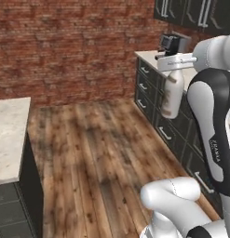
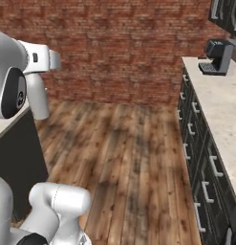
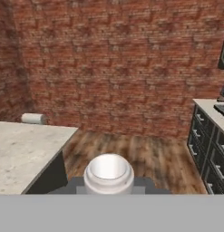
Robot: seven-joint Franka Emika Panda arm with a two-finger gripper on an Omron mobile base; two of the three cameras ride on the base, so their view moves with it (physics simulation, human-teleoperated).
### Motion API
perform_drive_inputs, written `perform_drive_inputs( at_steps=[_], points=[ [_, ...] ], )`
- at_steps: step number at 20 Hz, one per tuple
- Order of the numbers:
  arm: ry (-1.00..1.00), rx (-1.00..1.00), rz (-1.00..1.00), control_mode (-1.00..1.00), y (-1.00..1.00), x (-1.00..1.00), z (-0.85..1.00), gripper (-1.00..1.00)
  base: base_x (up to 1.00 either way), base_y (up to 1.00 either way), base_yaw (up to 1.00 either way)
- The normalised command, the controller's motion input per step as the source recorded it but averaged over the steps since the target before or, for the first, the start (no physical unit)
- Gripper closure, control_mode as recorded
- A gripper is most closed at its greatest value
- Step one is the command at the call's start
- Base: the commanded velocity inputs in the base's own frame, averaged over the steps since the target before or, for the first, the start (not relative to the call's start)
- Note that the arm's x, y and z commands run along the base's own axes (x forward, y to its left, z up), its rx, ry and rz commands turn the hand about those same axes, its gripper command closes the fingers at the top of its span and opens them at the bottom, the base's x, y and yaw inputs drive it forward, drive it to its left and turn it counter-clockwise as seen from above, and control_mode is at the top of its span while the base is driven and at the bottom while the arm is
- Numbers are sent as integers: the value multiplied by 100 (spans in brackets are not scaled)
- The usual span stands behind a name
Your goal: Get the candle and the liquor from the cabinet and move them to the dining counter.
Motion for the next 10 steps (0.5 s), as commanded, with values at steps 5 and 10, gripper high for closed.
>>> perform_drive_inputs(
  at_steps=[5,10],
  points=[
    [0,0,0,100,0,0,0,100,100,0,10],
    [0,0,0,100,0,0,0,100,100,0,8]
  ],
)
